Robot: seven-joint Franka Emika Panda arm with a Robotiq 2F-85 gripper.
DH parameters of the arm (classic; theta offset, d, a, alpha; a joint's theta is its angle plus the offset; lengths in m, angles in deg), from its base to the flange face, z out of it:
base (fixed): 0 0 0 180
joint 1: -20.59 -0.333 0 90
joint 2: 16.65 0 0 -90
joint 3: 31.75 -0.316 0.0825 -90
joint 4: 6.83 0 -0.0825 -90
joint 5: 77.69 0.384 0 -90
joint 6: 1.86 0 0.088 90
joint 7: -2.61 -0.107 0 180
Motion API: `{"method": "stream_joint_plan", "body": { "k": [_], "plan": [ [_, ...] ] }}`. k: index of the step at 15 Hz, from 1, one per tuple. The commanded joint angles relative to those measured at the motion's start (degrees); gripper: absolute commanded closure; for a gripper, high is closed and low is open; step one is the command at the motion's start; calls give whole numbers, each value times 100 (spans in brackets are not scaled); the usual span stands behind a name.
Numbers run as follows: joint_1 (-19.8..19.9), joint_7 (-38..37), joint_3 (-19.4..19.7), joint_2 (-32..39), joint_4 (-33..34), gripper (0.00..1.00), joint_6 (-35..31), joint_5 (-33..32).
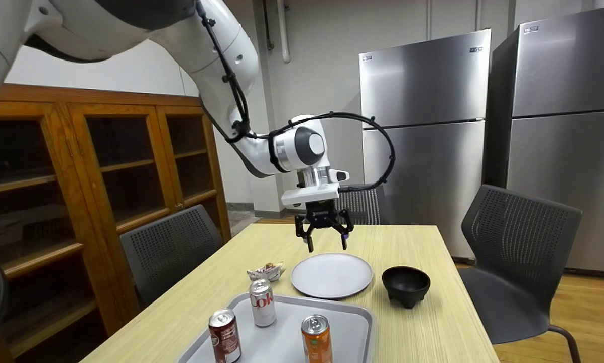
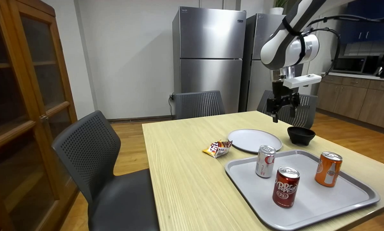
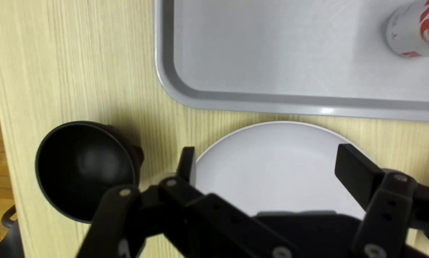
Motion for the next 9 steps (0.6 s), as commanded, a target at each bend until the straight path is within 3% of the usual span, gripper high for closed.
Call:
{"method": "stream_joint_plan", "body": {
  "k": [1, 7, 8, 9],
  "plan": [
    [-267, -405, -36, -640, -822, 0, -202, -106],
    [-809, -1718, 39, -858, -1225, 0, -272, -177],
    [-646, -1301, -47, -629, -940, 0, -187, -41],
    [-685, -1363, -53, -626, -961, 0, -187, -45]
  ]
}}
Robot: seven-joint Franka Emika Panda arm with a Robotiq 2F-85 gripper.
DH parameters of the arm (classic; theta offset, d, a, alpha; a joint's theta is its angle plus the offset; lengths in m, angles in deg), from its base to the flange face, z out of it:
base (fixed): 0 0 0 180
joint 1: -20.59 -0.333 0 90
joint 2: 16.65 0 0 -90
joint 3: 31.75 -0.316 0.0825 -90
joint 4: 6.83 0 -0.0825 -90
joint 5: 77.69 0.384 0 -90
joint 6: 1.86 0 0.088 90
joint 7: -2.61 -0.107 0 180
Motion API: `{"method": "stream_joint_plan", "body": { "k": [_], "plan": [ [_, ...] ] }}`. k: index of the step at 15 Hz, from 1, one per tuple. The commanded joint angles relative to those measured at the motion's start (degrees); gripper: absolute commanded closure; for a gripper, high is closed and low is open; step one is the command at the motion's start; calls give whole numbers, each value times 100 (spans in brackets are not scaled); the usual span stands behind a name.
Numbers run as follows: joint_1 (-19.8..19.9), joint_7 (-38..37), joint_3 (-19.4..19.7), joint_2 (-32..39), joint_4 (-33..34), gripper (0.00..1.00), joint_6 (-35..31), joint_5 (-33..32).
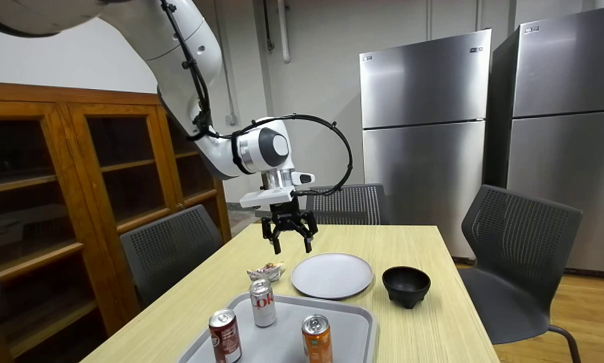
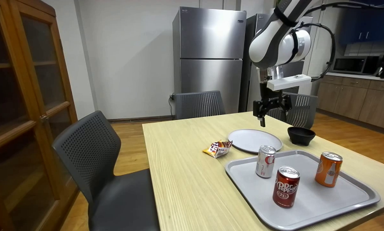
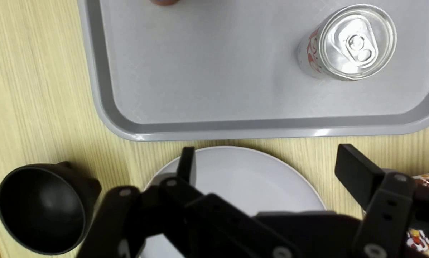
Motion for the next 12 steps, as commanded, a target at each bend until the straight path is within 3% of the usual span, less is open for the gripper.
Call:
{"method": "stream_joint_plan", "body": {
  "k": [1, 12],
  "plan": [
    [29, -12, -37, 12, 9, 0, 12, -18],
    [127, -19, -74, -47, -220, 0, -341, 241]
  ]
}}
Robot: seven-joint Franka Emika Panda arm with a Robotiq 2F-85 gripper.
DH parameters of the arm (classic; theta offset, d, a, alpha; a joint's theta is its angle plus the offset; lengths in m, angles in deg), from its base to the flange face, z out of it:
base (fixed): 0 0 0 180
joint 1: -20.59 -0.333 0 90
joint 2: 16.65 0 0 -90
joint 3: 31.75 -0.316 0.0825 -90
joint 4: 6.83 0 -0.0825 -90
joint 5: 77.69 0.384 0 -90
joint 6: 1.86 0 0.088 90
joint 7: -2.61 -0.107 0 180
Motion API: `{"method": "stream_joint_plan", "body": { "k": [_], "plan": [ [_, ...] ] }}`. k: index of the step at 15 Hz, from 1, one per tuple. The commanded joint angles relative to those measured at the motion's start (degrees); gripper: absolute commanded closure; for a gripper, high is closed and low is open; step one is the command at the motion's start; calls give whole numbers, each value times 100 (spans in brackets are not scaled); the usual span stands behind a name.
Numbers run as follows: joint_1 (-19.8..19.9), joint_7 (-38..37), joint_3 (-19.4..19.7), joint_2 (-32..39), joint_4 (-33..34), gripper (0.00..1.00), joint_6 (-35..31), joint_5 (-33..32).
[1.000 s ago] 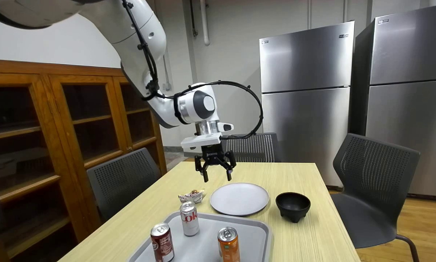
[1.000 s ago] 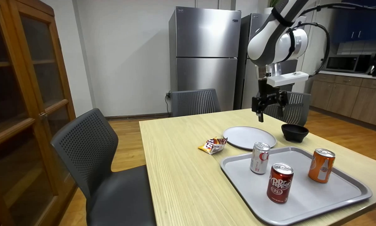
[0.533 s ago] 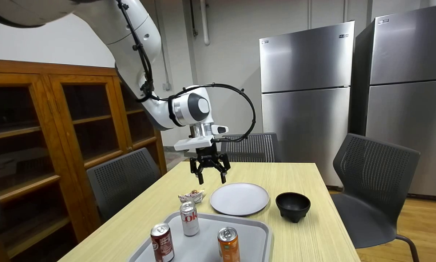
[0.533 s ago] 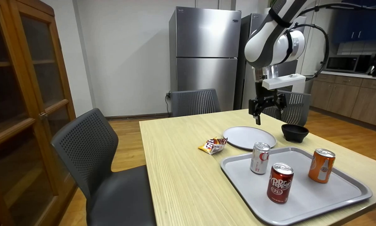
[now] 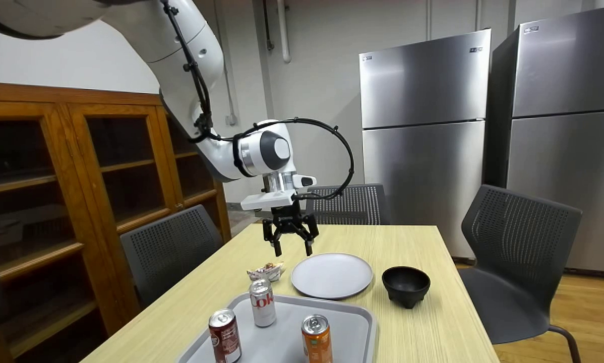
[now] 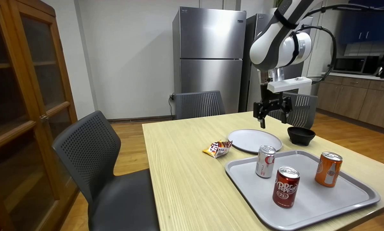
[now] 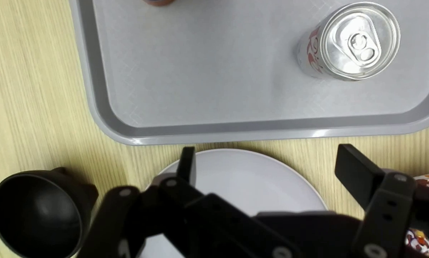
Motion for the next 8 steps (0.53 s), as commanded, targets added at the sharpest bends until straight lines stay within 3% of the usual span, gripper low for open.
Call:
{"method": "stream_joint_plan", "body": {
  "k": [1, 8],
  "plan": [
    [78, -52, -83, -114, -248, 0, -334, 173],
    [-30, -41, -195, -207, -717, 0, -874, 283]
  ]
}}
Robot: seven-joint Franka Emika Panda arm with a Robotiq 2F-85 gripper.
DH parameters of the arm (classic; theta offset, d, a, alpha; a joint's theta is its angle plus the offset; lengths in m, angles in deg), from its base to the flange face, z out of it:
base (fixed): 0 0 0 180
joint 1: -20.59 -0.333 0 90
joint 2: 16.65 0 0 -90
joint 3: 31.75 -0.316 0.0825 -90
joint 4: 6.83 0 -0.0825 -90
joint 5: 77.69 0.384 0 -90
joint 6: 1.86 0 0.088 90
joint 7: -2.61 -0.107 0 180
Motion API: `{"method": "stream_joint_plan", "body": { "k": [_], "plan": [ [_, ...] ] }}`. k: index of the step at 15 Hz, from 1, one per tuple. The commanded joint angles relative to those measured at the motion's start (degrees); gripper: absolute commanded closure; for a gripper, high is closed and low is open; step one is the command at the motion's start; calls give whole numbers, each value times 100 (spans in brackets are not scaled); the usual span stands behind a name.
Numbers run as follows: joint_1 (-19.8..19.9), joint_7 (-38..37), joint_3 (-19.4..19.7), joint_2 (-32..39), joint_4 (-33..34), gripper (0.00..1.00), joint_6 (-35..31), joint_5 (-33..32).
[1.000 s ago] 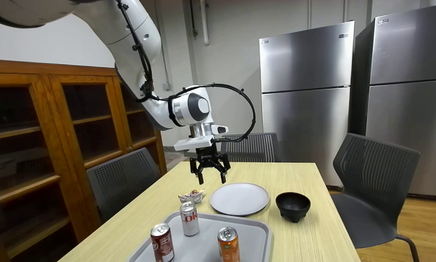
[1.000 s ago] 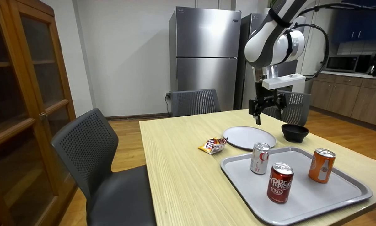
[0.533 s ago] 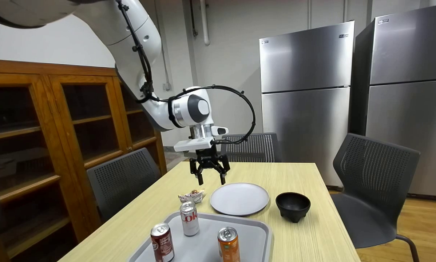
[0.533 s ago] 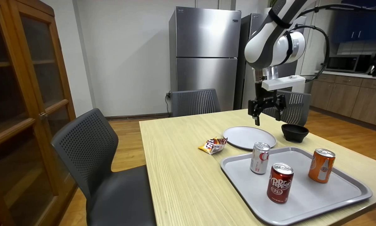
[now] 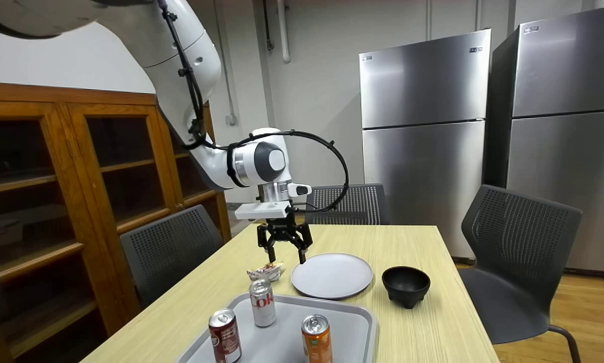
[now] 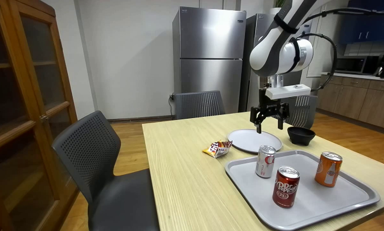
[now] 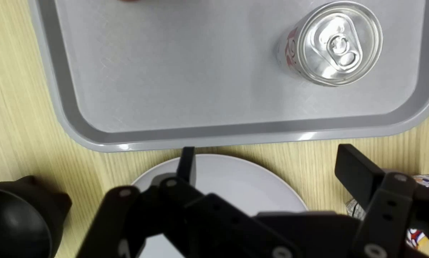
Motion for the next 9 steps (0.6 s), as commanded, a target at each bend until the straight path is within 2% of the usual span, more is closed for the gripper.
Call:
{"method": "stream_joint_plan", "body": {
  "k": [1, 9],
  "plan": [
    [-60, -45, -127, -210, -398, 0, -314, 40],
    [-299, -193, -187, -258, -910, 0, -798, 8]
  ]
}}
